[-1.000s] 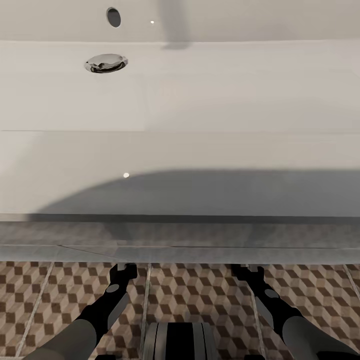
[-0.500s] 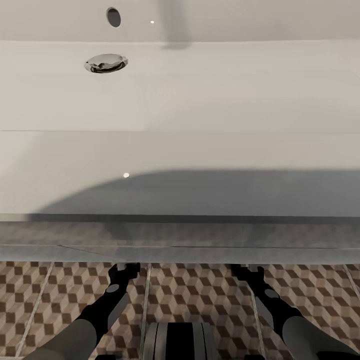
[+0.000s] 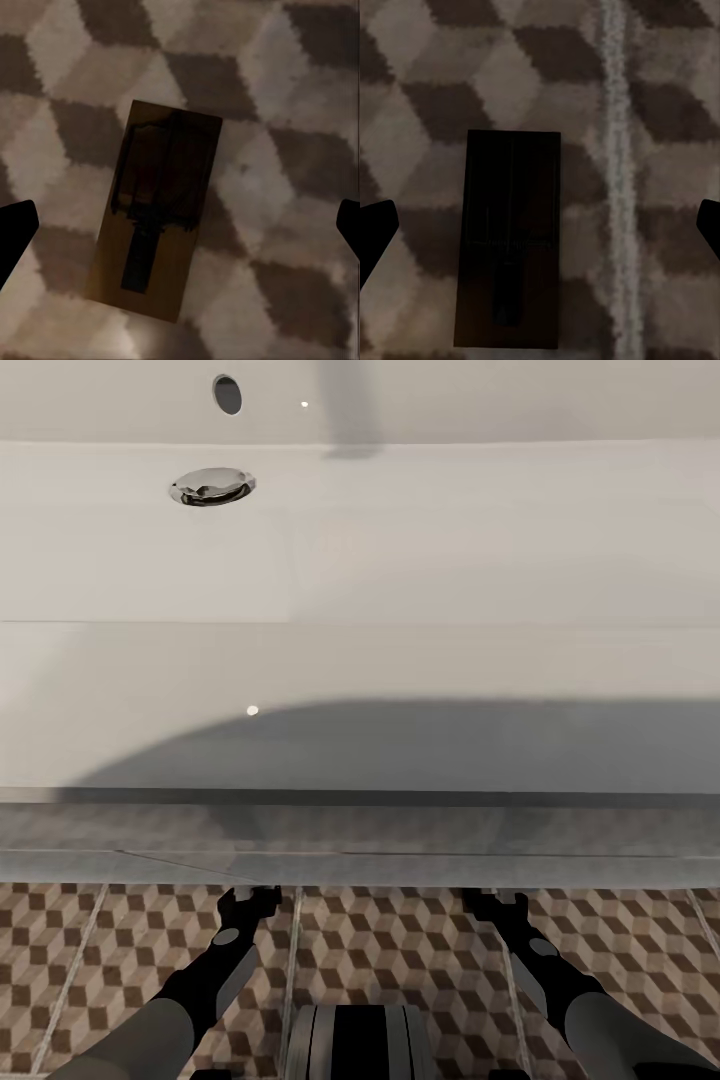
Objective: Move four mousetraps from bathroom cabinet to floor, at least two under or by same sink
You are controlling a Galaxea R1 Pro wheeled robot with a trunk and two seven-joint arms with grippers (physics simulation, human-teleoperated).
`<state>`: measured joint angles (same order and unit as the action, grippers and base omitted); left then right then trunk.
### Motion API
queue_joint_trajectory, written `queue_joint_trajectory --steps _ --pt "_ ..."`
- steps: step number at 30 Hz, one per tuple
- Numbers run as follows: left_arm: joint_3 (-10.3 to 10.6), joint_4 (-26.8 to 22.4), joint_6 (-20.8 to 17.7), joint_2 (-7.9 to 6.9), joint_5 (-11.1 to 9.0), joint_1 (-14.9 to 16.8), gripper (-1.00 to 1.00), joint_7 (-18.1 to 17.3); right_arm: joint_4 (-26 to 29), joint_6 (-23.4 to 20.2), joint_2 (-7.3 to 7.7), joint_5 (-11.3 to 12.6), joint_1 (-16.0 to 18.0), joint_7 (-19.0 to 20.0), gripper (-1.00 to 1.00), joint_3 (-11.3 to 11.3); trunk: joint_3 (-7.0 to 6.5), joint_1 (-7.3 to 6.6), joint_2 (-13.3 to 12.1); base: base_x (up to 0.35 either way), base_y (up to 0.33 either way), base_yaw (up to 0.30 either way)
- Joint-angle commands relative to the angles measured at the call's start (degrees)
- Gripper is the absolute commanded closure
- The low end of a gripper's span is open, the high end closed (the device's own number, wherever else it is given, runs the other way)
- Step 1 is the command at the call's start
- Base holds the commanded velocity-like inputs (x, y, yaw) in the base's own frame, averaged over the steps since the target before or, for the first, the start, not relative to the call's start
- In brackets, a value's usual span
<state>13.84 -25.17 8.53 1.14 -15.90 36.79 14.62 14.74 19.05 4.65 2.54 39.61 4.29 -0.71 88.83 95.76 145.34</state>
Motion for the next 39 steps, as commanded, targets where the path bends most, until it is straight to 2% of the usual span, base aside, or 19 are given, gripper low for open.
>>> queue_joint_trajectory --steps 1,39 --pt "0.5 0.0 0.3 -0.02 -0.5 0.0 -1.00 0.4 -0.1 0.2 0.01 0.3 0.0 0.4 -1.00 -0.1 0.03 -0.01 0.0 0.000 0.000 0.000" --pt "0.5 0.0 0.2 0.56 -0.5 0.0 -1.00 0.3 -0.1 0.2 0.01 0.3 0.0 0.4 -1.00 -0.1 0.03 -0.01 0.0 0.000 0.000 0.000"
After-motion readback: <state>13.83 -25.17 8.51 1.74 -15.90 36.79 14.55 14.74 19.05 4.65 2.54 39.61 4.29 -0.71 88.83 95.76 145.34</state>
